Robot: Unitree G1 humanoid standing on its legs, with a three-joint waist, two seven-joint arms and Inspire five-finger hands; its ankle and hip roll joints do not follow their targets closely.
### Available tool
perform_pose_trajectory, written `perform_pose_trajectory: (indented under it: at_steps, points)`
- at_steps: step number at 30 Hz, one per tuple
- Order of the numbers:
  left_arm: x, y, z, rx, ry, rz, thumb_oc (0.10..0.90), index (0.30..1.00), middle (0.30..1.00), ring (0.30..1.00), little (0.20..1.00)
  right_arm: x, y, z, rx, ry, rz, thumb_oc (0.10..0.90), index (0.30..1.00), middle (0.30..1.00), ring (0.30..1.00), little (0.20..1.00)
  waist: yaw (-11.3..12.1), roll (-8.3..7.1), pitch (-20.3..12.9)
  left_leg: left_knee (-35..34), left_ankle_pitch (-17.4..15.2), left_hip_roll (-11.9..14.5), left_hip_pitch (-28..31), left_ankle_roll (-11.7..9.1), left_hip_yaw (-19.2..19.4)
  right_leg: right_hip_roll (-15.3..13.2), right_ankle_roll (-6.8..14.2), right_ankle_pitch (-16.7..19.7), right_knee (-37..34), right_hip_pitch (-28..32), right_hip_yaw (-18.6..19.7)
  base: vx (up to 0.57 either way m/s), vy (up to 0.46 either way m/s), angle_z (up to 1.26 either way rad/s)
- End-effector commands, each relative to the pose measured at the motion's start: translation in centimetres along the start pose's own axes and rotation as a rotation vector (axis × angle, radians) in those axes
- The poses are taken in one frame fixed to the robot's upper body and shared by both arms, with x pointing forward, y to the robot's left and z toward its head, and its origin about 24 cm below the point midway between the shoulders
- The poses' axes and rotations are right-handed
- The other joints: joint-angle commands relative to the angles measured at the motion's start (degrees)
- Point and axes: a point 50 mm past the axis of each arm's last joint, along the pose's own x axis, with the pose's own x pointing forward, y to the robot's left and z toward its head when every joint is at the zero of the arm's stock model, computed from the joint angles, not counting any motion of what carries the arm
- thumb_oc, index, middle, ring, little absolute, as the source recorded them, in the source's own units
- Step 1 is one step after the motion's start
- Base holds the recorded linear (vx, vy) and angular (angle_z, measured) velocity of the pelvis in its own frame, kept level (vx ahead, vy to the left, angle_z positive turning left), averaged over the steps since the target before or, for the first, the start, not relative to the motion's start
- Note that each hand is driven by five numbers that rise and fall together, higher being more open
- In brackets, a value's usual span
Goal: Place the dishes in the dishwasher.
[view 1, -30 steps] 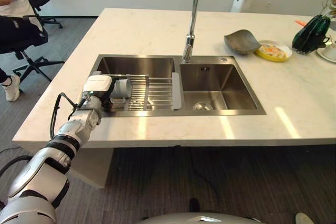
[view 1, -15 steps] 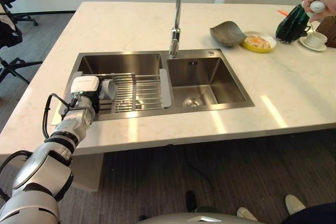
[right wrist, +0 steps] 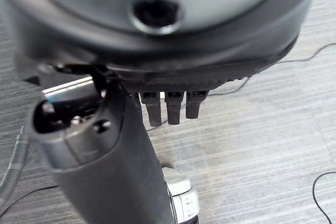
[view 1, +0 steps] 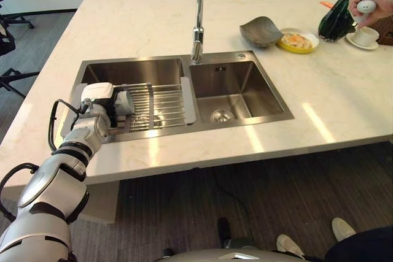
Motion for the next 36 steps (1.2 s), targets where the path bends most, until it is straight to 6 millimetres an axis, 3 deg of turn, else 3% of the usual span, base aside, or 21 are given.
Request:
perform_pose_trajectory:
  at_steps: [1, 8, 14, 16, 17, 19, 20, 23, 24, 25, 28, 29, 31, 32, 33, 36]
  points:
    - [1.4, 6.9, 2.3, 0.016, -0.072, 0.169, 0.4, 0.3, 0.3, 0.3, 0.3, 0.0, -2.1, 1.8, -0.016, -0.044, -0.049, 0.8, 0.9, 0.9, 0.9, 0.9, 0.49, 1.05, 0.86, 0.27, -4.12, 3.02, -0.02, -1.67, -5.54, -5.6, 9.19, -7.01, 0.93, 3.54, -0.78, 0.0, 0.0, 0.0]
    - [1.1, 7.5, 3.3, 0.019, -0.14, 0.211, 0.4, 0.3, 0.3, 0.3, 0.3, -0.1, -2.5, 2.0, -0.014, -0.06, -0.055, 0.8, 0.9, 0.9, 0.9, 0.9, 0.85, 1.45, 0.42, 0.27, -3.99, 3.34, 0.14, -1.97, -6.49, -5.46, 8.92, -7.67, 0.93, 4.58, -1.89, 0.0, -0.017, 0.06]
    - [-0.6, 9.9, 5.4, -0.184, -0.316, 0.359, 0.4, 0.3, 0.3, 0.3, 0.3, -0.2, -2.4, 1.2, 0.004, -0.054, -0.049, 0.8, 0.9, 0.9, 0.9, 0.9, 2.0, 1.69, 0.13, 0.27, -3.32, 4.01, -0.28, -2.55, -8.13, -5.01, 8.38, -8.87, 0.93, 5.74, -3.12, 0.0, -0.057, 0.11]
    - [-1.9, 10.6, 6.1, -0.338, -0.401, 0.425, 0.4, 0.3, 0.3, 0.3, 0.3, -0.2, -2.5, 0.6, 0.012, -0.039, -0.053, 0.8, 0.9, 0.9, 0.9, 0.9, 2.53, 1.92, -0.2, 0.27, -2.62, 4.48, -0.97, -2.97, -9.46, -4.59, 7.82, -9.6, 0.93, 6.25, -3.99, -0.03, -0.137, 0.29]
    - [-3.5, 11.1, 7.5, -0.537, -0.502, 0.478, 0.4, 0.3, 0.3, 0.3, 0.3, -0.3, -2.4, 0.2, 0.017, -0.03, -0.054, 0.8, 0.9, 0.9, 0.9, 0.9, 3.65, 1.85, -0.08, 0.27, -1.06, 5.01, -1.99, -3.42, -11.16, -4.07, 6.94, -9.93, 0.93, 6.6, -4.78, -0.06, -0.197, 0.37]
    - [-4.3, 11.2, 8.1, -0.624, -0.553, 0.487, 0.4, 0.3, 0.3, 0.3, 0.3, -0.3, -2.6, 0.1, 0.012, -0.028, -0.057, 0.8, 0.9, 0.9, 0.9, 0.9, 3.76, 2.1, -0.18, 0.29, -0.45, 5.4, -2.37, -3.65, -12.24, -3.67, 6.45, -10.42, 0.93, 7.05, -5.33, -0.05, -0.165, 0.53]
    - [-5.8, 11.7, 9.1, -0.785, -0.666, 0.483, 0.4, 0.3, 0.3, 0.3, 0.3, -0.3, -2.6, 0.4, 0.009, -0.038, -0.056, 0.8, 0.9, 0.9, 0.9, 0.9, 4.41, 2.36, 0.13, 1.5, 0.23, 5.91, -3.44, -4.08, -14.03, -2.88, 5.51, -11.18, 0.93, 7.97, -6.12, -0.04, -0.176, 0.56]
    - [-8.0, 12.4, 9.5, -1.11, -0.813, 0.472, 0.4, 0.3, 0.3, 0.3, 0.3, -0.2, -2.4, 1.3, -0.017, -0.065, -0.041, 0.8, 0.9, 0.9, 0.9, 0.9, 5.97, 2.83, 0.98, 5.19, 0.79, 6.43, -5.93, -4.74, -17.48, -1.6, 3.82, -12.34, 0.93, 9.45, -7.22, -0.05, -0.186, 0.4]
    - [-8.0, 12.4, 9.4, -1.111, -0.811, 0.471, 0.4, 0.3, 0.3, 0.3, 0.3, -0.2, -2.4, 1.3, -0.018, -0.064, -0.042, 0.8, 0.9, 0.9, 0.9, 0.9, 5.75, 2.91, 0.97, 5.34, 0.72, 6.45, -6.04, -4.76, -17.66, -1.57, 3.8, -12.36, 0.93, 9.5, -7.37, -0.05, -0.215, 0.47]
    - [-9.3, 12.4, 8.9, -1.358, -0.888, 0.46, 0.4, 0.3, 0.3, 0.3, 0.3, -0.2, -2.2, 1.7, -0.036, -0.079, -0.036, 0.8, 0.9, 0.9, 0.9, 0.9, 7.23, 3.38, 1.42, 6.6, 1.8, 6.52, -7.37, -5.36, -19.73, -0.72, 2.74, -13.1, 0.93, 10.37, -8.31, -0.05, -0.195, 0.47]
    - [-10.8, 11.9, 8.8, -1.574, -0.969, 0.412, 0.4, 0.3, 0.3, 0.3, 0.3, -0.2, -1.8, 2.9, -0.068, -0.119, -0.018, 0.8, 0.9, 0.9, 0.9, 0.9, 9.33, 4.73, 2.49, 6.77, 5.7, 7.05, -10.09, -7.7, -23.19, 0.85, 1.62, -15.02, 0.93, 11.47, -10.77, -0.07, -0.208, 0.44]
    - [-11.2, 11.7, 8.9, -1.616, -0.993, 0.398, 0.4, 0.3, 0.3, 0.3, 0.3, -0.2, -1.7, 3.4, -0.08, -0.138, -0.016, 0.8, 0.9, 0.9, 0.9, 0.9, 10.31, 5.47, 3.01, 6.1, 8.8, 7.29, -11.91, -8.73, -23.99, 1.24, 1.23, -15.67, 0.93, 11.67, -12.36, -0.12, -0.138, 0.89]
    - [-11.5, 11.0, 8.7, -1.696, -0.993, 0.382, 0.4, 0.3, 0.3, 0.3, 0.3, -0.3, -2.1, 4.3, -0.107, -0.173, -0.024, 0.8, 0.9, 0.9, 0.9, 0.9, 11.21, 6.44, 4.0, 4.65, 14.13, 7.14, -15.98, -9.56, -21.85, 0.96, 0.9, -16.77, 0.93, 12.34, -16.8, -0.17, -0.088, 1.1]
    - [-11.5, 11.0, 8.7, -1.697, -0.993, 0.383, 0.4, 0.3, 0.3, 0.3, 0.3, -0.3, -2.1, 4.4, -0.106, -0.173, -0.024, 0.8, 0.9, 0.9, 0.9, 0.9, 11.09, 6.54, 3.88, 4.63, 14.41, 7.1, -16.31, -9.49, -22.02, 0.96, 0.95, -16.53, 0.93, 12.09, -16.94, -0.24, -0.11, 1.56]
    - [-11.6, 10.4, 8.4, -1.747, -0.989, 0.371, 0.4, 0.3, 0.3, 0.3, 0.3, -0.5, -2.5, 5.0, -0.124, -0.197, -0.033, 0.8, 0.9, 0.9, 0.9, 0.9, 11.62, 6.67, 4.42, 4.32, 15.0, 7.99, -18.13, -9.34, -14.82, -0.22, 1.05, -16.79, 0.93, 12.05, -21.23, -0.26, -0.084, 1.69]
    - [-12.6, 9.5, 7.3, -1.735, -0.988, 0.377, 0.4, 0.3, 0.3, 0.3, 0.3, -0.5, -2.9, 4.9, -0.141, -0.193, -0.046, 0.8, 0.9, 0.9, 0.9, 0.9, 11.81, 6.95, 4.41, 8.7, 12.7, 8.92, -16.91, -8.87, -12.19, -1.92, 0.62, -15.72, 0.93, 11.39, -25.36, -0.26, -0.024, 1.49]
